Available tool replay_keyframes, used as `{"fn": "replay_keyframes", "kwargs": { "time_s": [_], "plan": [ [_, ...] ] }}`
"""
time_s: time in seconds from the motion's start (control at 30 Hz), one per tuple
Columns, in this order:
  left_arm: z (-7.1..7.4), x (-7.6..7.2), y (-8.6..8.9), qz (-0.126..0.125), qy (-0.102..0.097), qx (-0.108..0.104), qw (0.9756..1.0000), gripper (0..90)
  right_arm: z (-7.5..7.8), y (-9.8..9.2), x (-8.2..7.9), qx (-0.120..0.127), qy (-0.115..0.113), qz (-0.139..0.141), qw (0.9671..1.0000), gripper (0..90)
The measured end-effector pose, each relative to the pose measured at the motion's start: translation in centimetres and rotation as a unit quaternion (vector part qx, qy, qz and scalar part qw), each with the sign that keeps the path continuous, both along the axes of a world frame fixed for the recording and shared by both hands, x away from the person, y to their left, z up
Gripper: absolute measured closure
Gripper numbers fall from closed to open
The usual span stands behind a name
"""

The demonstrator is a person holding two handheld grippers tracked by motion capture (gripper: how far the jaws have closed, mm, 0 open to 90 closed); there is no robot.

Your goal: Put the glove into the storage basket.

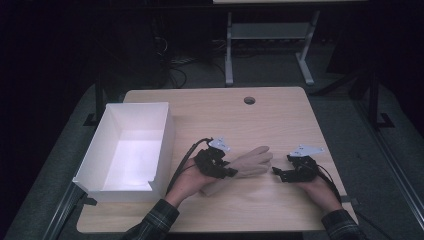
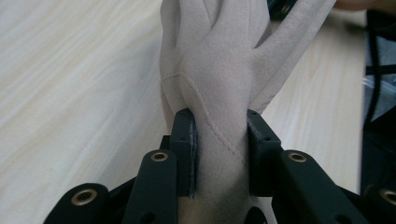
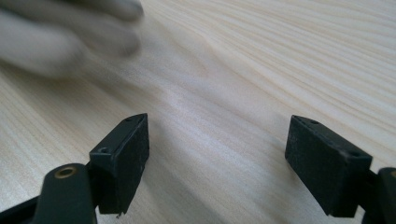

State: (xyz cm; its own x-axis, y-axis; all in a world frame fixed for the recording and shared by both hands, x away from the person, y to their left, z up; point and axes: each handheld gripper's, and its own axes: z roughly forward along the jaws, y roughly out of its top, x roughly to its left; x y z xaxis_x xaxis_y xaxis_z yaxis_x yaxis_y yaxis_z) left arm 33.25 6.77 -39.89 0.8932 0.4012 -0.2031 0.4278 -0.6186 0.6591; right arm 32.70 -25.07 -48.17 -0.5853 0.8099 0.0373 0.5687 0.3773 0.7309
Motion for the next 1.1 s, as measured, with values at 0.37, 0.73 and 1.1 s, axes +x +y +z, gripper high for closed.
{"fn": "replay_keyframes", "kwargs": {
  "time_s": [0.37,0.73,1.1],
  "plan": [
    [5.3,0.6,2.1,0.009,-0.004,-0.022,0.9997,68.5,0.0,0.0,0.0,0.001,0.001,0.001,1.0,21.5],
    [10.2,1.4,6.9,0.035,-0.036,-0.031,0.9983,68.4,0.0,0.0,0.0,0.0,0.0,0.002,1.0,21.5],
    [12.0,1.4,12.8,0.089,-0.061,-0.035,0.9935,68.4,0.0,0.0,0.0,0.001,0.0,0.001,1.0,21.5]
  ]
}}
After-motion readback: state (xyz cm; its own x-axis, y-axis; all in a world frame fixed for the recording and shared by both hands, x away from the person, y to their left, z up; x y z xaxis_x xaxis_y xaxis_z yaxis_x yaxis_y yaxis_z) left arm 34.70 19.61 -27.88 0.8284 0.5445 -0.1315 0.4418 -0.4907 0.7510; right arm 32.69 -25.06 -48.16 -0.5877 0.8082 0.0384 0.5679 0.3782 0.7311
